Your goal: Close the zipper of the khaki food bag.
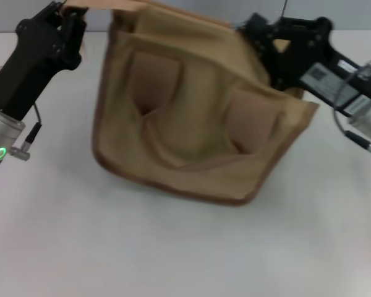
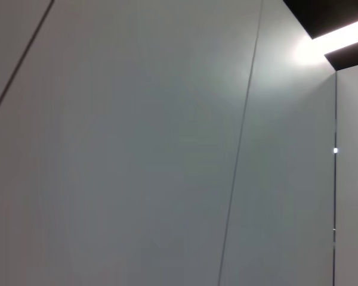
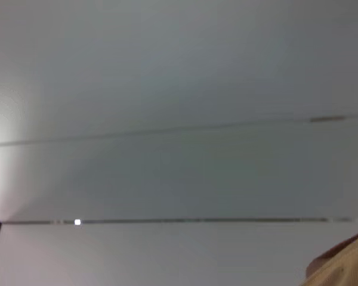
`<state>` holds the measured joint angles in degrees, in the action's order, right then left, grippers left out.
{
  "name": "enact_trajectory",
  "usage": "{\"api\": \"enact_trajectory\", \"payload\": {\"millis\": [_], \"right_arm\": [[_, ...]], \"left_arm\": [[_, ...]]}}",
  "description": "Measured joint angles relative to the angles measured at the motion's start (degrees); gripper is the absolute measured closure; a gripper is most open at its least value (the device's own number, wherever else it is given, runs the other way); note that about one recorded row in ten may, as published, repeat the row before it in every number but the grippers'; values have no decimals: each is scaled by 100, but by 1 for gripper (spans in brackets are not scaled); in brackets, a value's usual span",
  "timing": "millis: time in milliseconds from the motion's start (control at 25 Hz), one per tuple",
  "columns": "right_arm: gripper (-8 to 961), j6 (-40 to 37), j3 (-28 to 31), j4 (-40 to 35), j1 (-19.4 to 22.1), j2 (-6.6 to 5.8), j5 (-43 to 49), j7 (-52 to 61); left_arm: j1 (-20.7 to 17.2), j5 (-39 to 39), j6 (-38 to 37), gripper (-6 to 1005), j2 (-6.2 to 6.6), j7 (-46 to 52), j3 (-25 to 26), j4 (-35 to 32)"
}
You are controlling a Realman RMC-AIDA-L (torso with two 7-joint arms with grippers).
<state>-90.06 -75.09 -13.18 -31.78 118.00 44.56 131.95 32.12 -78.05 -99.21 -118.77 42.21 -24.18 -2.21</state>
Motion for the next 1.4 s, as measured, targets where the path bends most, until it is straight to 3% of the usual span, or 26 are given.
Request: {"api": "enact_trajectory", "payload": {"millis": [200, 760, 1400], "right_arm": [[911, -129, 211, 0, 212, -47, 1, -73], [889, -103, 169, 0, 64, -55, 4, -211], [864, -148, 261, 38, 226, -146, -22, -400]], "left_arm": [[-79, -3, 68, 948, 4, 17, 16, -85], [-168, -2, 143, 952, -13, -2, 160, -86], [-327, 9, 295, 950, 3, 26, 453, -221]]}}
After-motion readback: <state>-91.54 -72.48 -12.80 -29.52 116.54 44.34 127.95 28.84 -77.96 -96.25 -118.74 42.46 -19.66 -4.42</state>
